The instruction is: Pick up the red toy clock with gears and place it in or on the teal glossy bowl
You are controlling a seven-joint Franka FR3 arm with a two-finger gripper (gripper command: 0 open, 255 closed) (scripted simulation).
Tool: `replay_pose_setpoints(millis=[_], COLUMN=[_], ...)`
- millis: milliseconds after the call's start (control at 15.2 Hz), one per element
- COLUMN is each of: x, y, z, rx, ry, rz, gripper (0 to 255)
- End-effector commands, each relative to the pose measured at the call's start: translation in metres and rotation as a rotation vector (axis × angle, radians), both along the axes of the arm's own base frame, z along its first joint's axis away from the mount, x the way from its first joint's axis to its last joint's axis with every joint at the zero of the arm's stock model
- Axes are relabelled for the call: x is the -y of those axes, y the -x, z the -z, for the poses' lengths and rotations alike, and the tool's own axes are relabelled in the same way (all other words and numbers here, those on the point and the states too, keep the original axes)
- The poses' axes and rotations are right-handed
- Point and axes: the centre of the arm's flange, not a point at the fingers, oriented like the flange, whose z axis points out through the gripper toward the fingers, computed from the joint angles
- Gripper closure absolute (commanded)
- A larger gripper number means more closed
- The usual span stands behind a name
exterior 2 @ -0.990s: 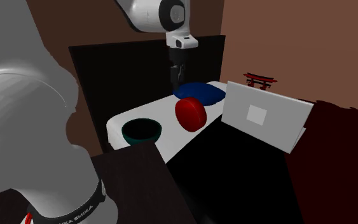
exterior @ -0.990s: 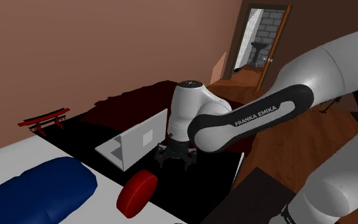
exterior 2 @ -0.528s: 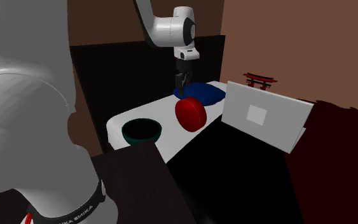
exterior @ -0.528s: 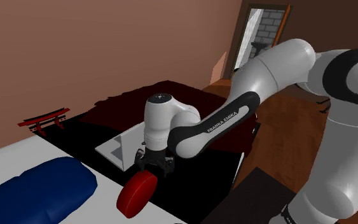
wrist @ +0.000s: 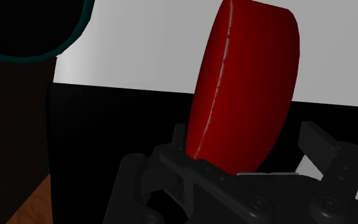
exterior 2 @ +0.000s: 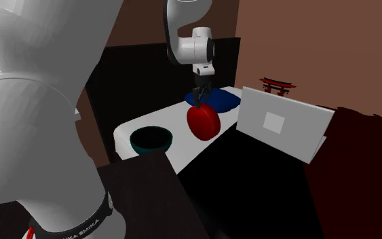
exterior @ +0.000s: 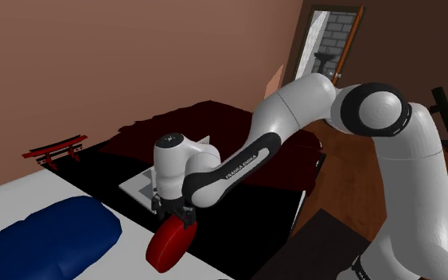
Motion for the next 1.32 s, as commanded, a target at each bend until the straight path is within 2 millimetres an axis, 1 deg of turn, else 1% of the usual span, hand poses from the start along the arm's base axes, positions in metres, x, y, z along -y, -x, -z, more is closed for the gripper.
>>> replay_pose_setpoints(millis=[0, 330, 792, 858, 1254], x=[0.001, 0.002, 0.002, 0.002, 0.002], y=[-0.003, -0.004, -0.004, -0.004, -0.004], z=[0.011, 0.035, 0.035, 0.035, 0.035], rx=[0.001, 0.001, 0.001, 0.001, 0.001], ry=[0.001, 0.001, 0.002, 0.002, 0.001], rz=[0.005, 0.005, 0.005, 0.005, 0.005], gripper=[0, 0, 0, 255, 255])
